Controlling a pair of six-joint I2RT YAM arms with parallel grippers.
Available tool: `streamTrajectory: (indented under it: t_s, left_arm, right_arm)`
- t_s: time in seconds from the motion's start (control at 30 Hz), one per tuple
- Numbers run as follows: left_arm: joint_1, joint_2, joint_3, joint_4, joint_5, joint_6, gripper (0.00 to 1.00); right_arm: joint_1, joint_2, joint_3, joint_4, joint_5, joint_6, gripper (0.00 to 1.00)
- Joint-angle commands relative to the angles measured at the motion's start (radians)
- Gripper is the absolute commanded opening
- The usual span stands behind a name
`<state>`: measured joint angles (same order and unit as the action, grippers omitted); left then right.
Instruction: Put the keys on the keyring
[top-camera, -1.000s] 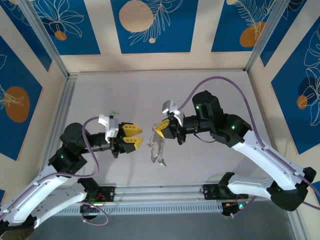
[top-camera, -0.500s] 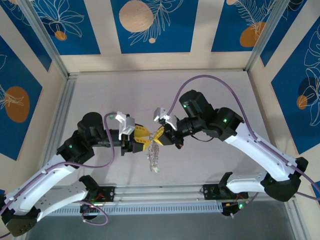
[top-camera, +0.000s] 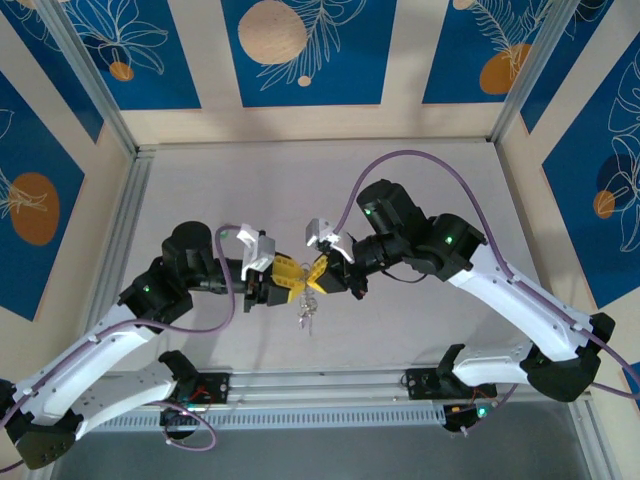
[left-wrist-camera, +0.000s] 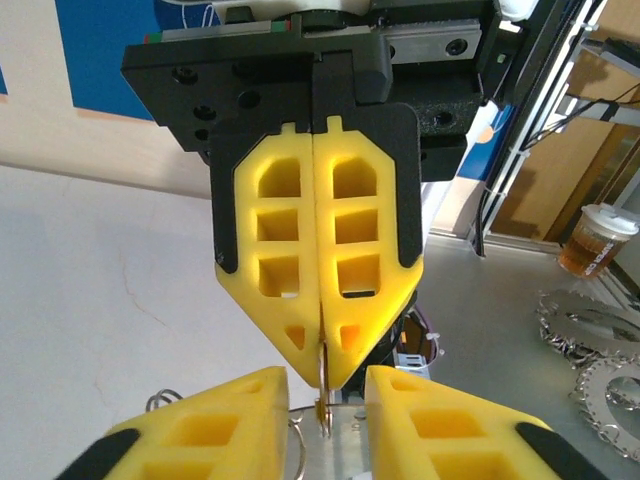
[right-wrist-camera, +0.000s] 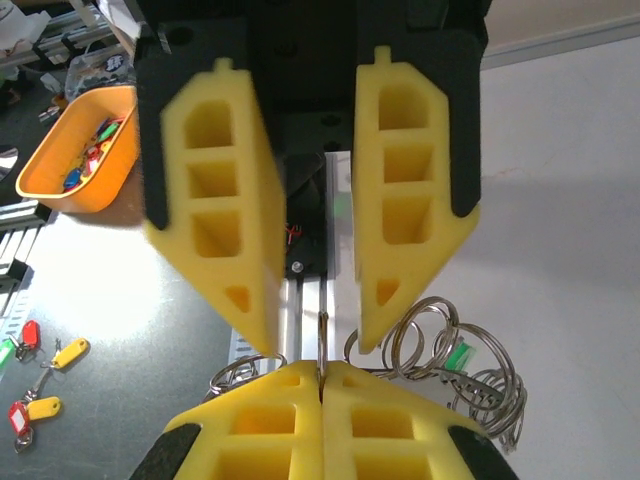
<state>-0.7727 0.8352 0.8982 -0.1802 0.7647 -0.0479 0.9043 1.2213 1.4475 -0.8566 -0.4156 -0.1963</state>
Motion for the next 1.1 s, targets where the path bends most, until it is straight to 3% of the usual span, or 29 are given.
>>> streamTrajectory:
  t_s: [0.0, 0.17, 0.23, 0.4, 0.57, 0.83, 1.07]
  left_arm:
    - [-0.009, 0.008, 0.036, -0.002, 0.042, 0.011, 0.23]
    - [-0.009, 0.006, 0.034, -0.012, 0.041, 0.013, 0.12]
    - [-0.009, 0.001, 0.031, -0.004, 0.044, 0.013, 0.0]
    - [-0.008, -0.024, 0.009, 0.026, 0.016, 0.007, 0.0]
    - [-0.007, -0.028, -0.032, 0.116, 0.008, -0.051, 0.0]
    - [-0.008, -0.046, -0.045, 0.158, 0.013, -0.076, 0.0]
    - [-0.008, -0.093, -0.05, 0.145, -0.037, -0.09, 0.0]
  right_arm:
    - [0.008, -0.015, 0.034, 0.032, -0.051, -0.022, 0.0]
    - [0.009, -0.02, 0.041, 0.041, -0.06, -0.031, 0.0]
    - [0.009, -0.018, 0.042, 0.048, -0.057, -0.035, 0.0]
    - [0.009, -0.021, 0.033, 0.058, -0.028, -0.036, 0.0]
    - [-0.016, -0.105, -0.057, 0.143, 0.004, 0.019, 0.23]
    - [-0.213, -0.38, -0.323, 0.406, -0.06, 0.174, 0.56]
    - [-0.34, -0.272, -0.325, 0.439, 0.007, 0.292, 0.69]
